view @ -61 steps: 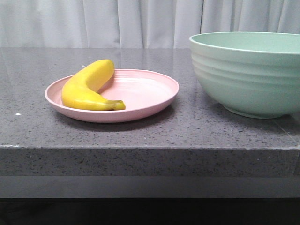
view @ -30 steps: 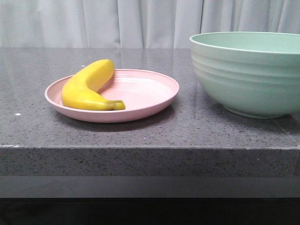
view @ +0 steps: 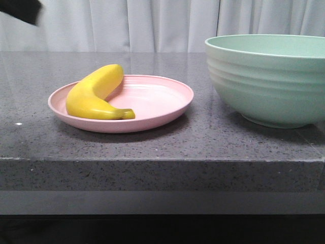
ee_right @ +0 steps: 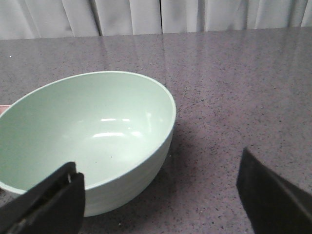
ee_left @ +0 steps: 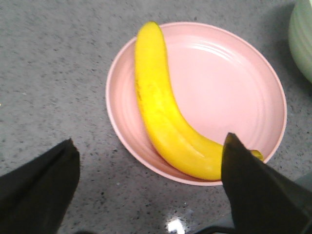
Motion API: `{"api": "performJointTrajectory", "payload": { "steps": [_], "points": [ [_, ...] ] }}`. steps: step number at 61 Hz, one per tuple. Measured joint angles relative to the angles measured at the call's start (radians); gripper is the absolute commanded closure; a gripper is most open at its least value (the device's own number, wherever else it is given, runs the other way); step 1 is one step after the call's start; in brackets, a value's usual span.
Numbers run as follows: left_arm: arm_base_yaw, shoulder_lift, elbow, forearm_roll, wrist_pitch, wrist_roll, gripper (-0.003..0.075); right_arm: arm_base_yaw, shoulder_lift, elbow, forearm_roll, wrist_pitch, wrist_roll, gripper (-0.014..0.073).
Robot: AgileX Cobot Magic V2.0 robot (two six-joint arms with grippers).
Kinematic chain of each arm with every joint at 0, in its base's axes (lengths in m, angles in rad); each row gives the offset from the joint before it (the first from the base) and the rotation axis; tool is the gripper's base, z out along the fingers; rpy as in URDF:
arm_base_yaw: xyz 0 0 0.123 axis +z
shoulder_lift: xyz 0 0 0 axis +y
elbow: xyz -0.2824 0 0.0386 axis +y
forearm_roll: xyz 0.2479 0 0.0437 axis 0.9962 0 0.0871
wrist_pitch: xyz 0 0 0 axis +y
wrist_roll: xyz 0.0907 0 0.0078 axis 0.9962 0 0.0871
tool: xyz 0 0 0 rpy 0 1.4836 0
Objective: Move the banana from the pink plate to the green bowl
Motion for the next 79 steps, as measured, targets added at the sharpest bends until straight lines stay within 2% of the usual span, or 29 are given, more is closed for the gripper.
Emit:
{"api": "performJointTrajectory", "payload": {
  "steps": [10,23,69,75,79],
  "points": [
    [-0.036,0.186,-0.13,-0.011,0.071,-0.013,0.0155,0.0,0.0,0.0,0.0,-0.002,0.0,-0.005],
    [-0.04,0.336,-0.213,-0.04,0.086,-0.015,0.0156,0.0,0.0,0.0,0.0,-0.008,0.0,-0.005],
    [-0.04,0.492,-0.224,-0.059,0.072,-0.015,0.0158,0.0,0.0,0.0,0.0,-0.014,0.0,-0.005],
    [-0.04,0.492,-0.224,-0.059,0.072,-0.015,0.0199,0.0,0.0,0.0,0.0,-0.014,0.0,-0.005],
    [-0.04,0.492,-0.224,-0.059,0.068,-0.015,0.0262,0.0,0.0,0.0,0.0,-0.014,0.0,-0.005]
  ]
}}
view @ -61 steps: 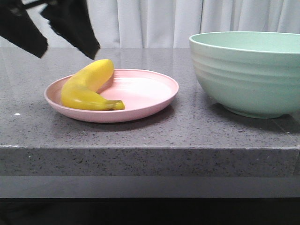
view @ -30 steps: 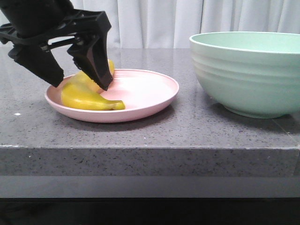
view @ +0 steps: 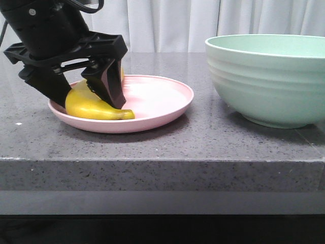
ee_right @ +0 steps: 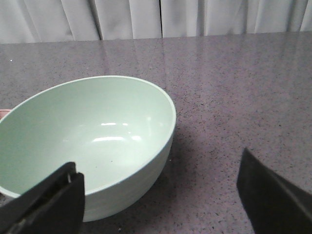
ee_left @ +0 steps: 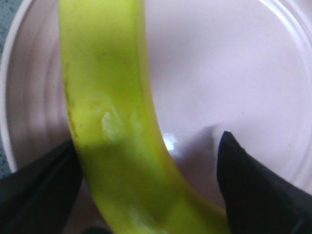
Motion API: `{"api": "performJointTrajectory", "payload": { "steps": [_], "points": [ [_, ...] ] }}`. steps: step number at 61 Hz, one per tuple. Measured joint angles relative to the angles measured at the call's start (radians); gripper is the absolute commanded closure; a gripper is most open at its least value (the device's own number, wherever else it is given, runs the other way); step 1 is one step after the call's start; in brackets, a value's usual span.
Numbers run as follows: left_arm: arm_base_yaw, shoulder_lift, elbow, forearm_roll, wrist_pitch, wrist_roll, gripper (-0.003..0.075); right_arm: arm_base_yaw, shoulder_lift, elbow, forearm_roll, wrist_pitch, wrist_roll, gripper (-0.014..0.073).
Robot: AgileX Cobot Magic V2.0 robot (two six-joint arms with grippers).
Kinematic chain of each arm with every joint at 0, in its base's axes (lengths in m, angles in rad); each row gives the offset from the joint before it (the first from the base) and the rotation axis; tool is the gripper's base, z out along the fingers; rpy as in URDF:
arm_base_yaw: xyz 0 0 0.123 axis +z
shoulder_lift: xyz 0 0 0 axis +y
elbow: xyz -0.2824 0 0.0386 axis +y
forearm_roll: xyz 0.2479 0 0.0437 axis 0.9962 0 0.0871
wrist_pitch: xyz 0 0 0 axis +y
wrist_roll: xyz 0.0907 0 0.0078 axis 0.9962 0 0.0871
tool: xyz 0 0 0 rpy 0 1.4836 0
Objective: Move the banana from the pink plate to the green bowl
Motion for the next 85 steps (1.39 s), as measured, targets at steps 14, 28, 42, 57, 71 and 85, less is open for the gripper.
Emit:
{"api": "performJointTrajectory", "payload": {
  "steps": [14,28,42,57,71,85],
  "points": [
    [0.0,0.0,0.0,0.006,-0.043,-0.002,0.0445,0.0,0.0,0.0,0.0,0.0,0.0,-0.005],
    [-0.001,0.0,-0.001,0.024,-0.101,-0.002,0.0597,0.0,0.0,0.0,0.0,0.0,0.0,-0.005],
    [-0.009,-0.011,-0.039,0.028,-0.104,-0.002,0.0704,0.0,0.0,-0.004,0.057,0.013,0.0,-0.005],
    [-0.095,-0.159,-0.047,0.029,-0.102,-0.002,0.0707,0.014,0.115,-0.138,0.263,0.126,-0.002,-0.005],
    [-0.185,-0.256,-0.05,0.029,-0.098,-0.002,0.0709,0.13,0.308,-0.291,0.611,0.174,-0.162,-0.005],
    [-0.212,-0.272,-0.05,0.028,-0.09,-0.002,0.0709,0.245,0.514,-0.36,1.071,0.174,-0.478,-0.005]
  ]
}}
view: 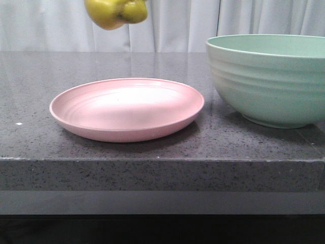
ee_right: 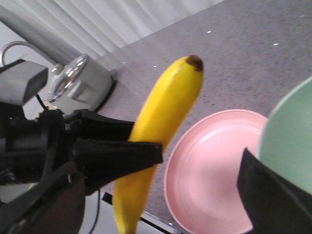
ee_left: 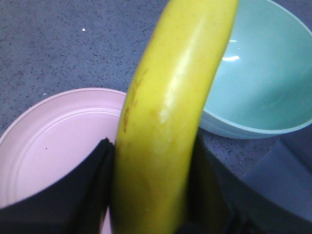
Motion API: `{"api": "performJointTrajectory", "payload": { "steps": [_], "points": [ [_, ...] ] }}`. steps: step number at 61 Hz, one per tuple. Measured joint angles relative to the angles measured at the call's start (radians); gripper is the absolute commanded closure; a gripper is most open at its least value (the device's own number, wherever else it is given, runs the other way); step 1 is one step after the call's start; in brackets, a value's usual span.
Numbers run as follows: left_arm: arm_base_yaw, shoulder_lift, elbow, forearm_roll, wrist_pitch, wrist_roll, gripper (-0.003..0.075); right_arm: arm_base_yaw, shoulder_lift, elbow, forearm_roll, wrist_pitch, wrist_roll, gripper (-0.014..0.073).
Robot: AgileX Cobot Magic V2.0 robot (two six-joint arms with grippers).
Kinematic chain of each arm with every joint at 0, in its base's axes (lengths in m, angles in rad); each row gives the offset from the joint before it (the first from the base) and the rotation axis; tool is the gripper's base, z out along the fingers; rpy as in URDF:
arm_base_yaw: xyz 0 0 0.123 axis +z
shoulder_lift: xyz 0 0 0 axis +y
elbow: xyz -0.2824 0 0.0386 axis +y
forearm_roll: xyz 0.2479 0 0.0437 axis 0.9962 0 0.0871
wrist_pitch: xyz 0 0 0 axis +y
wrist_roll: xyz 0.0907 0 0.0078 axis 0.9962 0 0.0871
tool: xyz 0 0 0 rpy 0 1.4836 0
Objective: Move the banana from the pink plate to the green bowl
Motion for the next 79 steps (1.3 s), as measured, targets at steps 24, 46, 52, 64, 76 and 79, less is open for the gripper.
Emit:
{"api": "performJointTrajectory", "payload": {
  "steps": [24,46,52,64,76,79],
  "points": [
    [-0.001,-0.002,0.0,0.0,0.008,0.0,0.0709,0.015,0.32,-0.108,0.41,0.083,-0.327,-0.005],
    [-0.001,-0.002,0.0,0.0,0.01,0.0,0.0709,0.015,0.492,-0.199,0.425,0.18,-0.336,0.0032],
    [-0.001,-0.002,0.0,0.0,0.011,0.0,0.0709,0.015,0.505,-0.213,0.427,0.211,-0.338,0.0193],
    [-0.001,-0.012,-0.003,0.0,0.013,0.0,0.062,0.015,0.514,-0.214,0.429,0.203,-0.338,0.0473],
    [-0.001,-0.012,-0.002,0.002,0.019,0.0,0.0236,0.015,0.514,-0.214,0.429,0.209,-0.338,0.0489],
    [-0.001,-0.012,-0.002,0.002,0.021,0.0,0.0163,0.015,0.514,-0.221,0.425,0.213,-0.346,0.0489]
  ]
}}
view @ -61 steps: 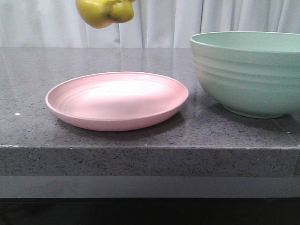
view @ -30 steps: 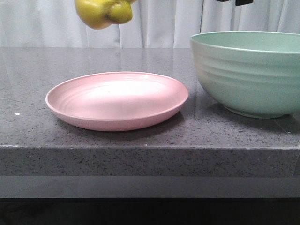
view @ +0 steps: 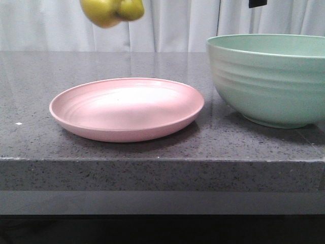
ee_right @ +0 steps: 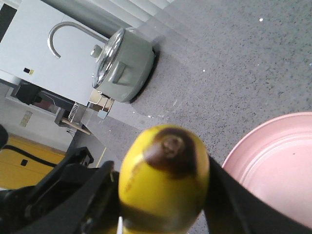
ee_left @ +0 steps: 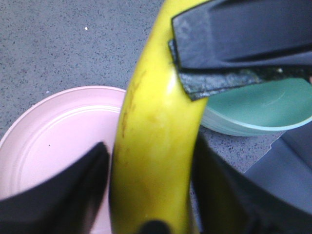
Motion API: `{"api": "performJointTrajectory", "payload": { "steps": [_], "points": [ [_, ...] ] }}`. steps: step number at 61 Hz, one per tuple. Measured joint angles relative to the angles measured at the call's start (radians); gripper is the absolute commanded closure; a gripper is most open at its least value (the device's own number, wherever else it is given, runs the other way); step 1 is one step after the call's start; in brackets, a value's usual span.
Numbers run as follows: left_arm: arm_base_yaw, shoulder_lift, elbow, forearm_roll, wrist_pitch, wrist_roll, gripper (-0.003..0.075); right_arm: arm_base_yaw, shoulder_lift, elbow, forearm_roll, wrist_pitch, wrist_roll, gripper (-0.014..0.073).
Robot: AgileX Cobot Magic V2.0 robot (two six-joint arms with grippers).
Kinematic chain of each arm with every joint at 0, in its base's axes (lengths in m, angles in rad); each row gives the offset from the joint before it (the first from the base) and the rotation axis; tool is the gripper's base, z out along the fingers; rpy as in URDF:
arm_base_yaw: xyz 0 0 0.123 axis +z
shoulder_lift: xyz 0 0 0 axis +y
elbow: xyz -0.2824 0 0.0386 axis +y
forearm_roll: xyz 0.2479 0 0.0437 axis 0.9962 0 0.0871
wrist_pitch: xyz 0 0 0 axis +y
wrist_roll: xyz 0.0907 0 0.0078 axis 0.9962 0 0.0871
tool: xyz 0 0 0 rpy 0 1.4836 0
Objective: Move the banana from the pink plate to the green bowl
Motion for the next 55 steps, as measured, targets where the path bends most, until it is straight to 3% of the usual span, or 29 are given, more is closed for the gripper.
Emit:
{"api": "performJointTrajectory", "payload": {
  "steps": [5,16,34,42,55],
  "points": [
    [0.0,0.0,0.0,0.0,0.0,0.0,0.0097,-0.006,0.0,-0.018,-0.023,0.011,-0.007,0.0489],
    [0.0,0.0,0.0,0.0,0.0,0.0,0.0101,-0.111,0.0,-0.117,-0.144,0.068,-0.01,0.0489],
    [0.0,0.0,0.0,0.0,0.0,0.0,0.0101,-0.346,0.0,-0.289,-0.574,0.134,-0.013,0.0489],
    [0.0,0.0,0.0,0.0,0.0,0.0,0.0101,-0.364,0.009,-0.296,-0.732,0.098,-0.013,0.0489],
    [0.0,0.0,0.0,0.0,0.0,0.0,0.0101,-0.364,0.079,-0.296,-0.852,0.143,-0.013,0.0455]
  ]
}}
